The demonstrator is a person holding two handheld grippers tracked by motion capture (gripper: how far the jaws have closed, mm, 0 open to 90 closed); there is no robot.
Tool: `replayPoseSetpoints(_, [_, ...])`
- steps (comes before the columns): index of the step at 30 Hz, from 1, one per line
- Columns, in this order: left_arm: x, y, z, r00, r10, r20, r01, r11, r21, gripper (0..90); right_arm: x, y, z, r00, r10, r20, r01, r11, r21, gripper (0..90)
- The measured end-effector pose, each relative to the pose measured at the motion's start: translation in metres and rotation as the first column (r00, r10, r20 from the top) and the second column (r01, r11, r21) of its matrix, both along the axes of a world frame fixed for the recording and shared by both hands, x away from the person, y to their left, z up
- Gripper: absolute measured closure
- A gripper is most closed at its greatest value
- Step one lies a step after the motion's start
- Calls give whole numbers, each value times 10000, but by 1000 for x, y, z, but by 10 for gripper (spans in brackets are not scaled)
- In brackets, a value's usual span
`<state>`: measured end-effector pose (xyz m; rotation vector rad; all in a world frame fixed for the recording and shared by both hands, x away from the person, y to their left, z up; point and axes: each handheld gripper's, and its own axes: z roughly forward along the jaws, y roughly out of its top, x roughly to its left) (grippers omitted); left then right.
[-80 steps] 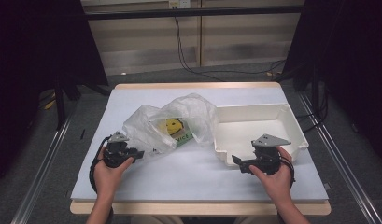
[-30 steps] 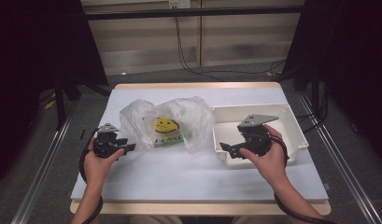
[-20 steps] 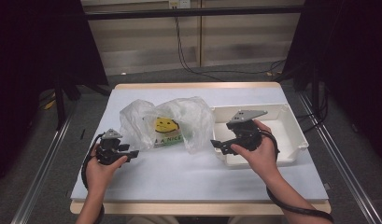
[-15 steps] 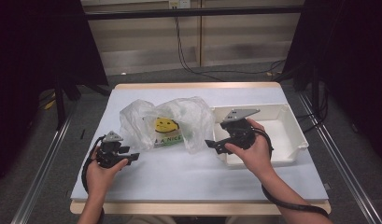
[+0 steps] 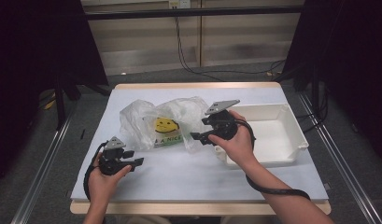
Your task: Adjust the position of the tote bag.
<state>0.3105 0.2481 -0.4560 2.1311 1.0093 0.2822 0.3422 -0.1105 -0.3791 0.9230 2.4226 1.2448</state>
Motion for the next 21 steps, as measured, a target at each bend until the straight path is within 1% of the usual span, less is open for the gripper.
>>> replayPoseSetpoints(1, [0,-1,0,10000,-56,-13,56,10000,-6,457,1,2,0,10000,5,56,-4,9999,-132,380])
replayPoseSetpoints(2, [0,-1,0,9999,-105,46,104,9998,176,449,4,3,-1,10000,-50,-47,48,9991,-425,476])
replayPoseSetpoints(3, [0,-2,0,9999,-102,74,101,9999,122,449,4,3,-1,10000,-50,-47,48,9991,-425,476])
replayPoseSetpoints(4, [0,-3,1,9999,-109,130,108,9999,114,445,6,3,-2,9999,-126,-115,120,9988,-469,523])
replayPoseSetpoints(5, [0,-4,2,9997,-136,182,134,9999,102,443,8,3,-3,9998,-128,-140,121,9986,-520,585])
replayPoseSetpoints(6, [0,-5,2,9996,-140,260,138,9999,68,433,10,2,-4,9997,-82,-214,69,9982,-601,674])
replayPoseSetpoints(7, [1,-6,3,9992,-220,348,217,9997,103,431,11,1,-5,9995,-111,-312,93,9983,-580,718])
replayPoseSetpoints(8, [1,-6,3,9992,-220,348,217,9997,103,428,11,-1,-5,9992,-153,-373,131,9982,-588,738])
replayPoseSetpoints(9, [1,-7,3,9990,-232,384,231,9997,46,428,11,-1,-5,9992,-153,-373,131,9982,-588,738])
replayPoseSetpoints(10, [1,-7,4,9987,-272,422,269,9996,75,427,12,-2,-5,9992,-180,-351,162,9984,-537,769])
replayPoseSetpoints(11, [2,-8,4,9987,-284,426,281,9996,95,427,13,-3,-5,9991,-179,-391,160,9987,-491,815])
replayPoseSetpoints(12, [2,-8,3,9988,-272,418,269,9996,78,426,14,-5,-4,9988,-116,-468,105,9997,-241,879])
replayPoseSetpoints(13, [2,-9,4,9988,-277,399,275,9996,51,426,14,-5,-4,9988,-116,-468,105,9997,-241,879])
replayPoseSetpoints(14, [2,-11,6,9986,-197,485,201,9998,-74,423,14,-6,-2,9984,-6,-569,-1,9999,-123,898])
replayPoseSetpoints(15, [3,-10,8,9979,-262,598,261,9997,34,421,13,-7,-1,9984,-7,-564,2,10000,-94,900])
replayPoseSetpoints(16, [3,-10,8,9979,-262,598,261,9997,34,419,13,-7,-1,9984,-7,-564,2,10000,-94,900])
replayPoseSetpoints(17, [3,-13,11,9971,-224,724,232,9997,-104,413,11,-8,-1,9982,63,-591,-68,9999,-74,900])
replayPoseSetpoints(18, [3,-13,11,9971,-224,724,232,9997,-104,405,11,-8,-1,9982,63,-591,-68,9999,-74,900])
replayPoseSetpoints(20, [3,-15,14,9957,-272,880,276,9996,-31,401,8,-11,-2,9971,94,-757,-83,9999,148,900])
replayPoseSetpoints(21, [4,-16,15,9950,-284,960,287,9996,-10,401,6,-12,-3,9967,54,-812,-40,9998,183,900])
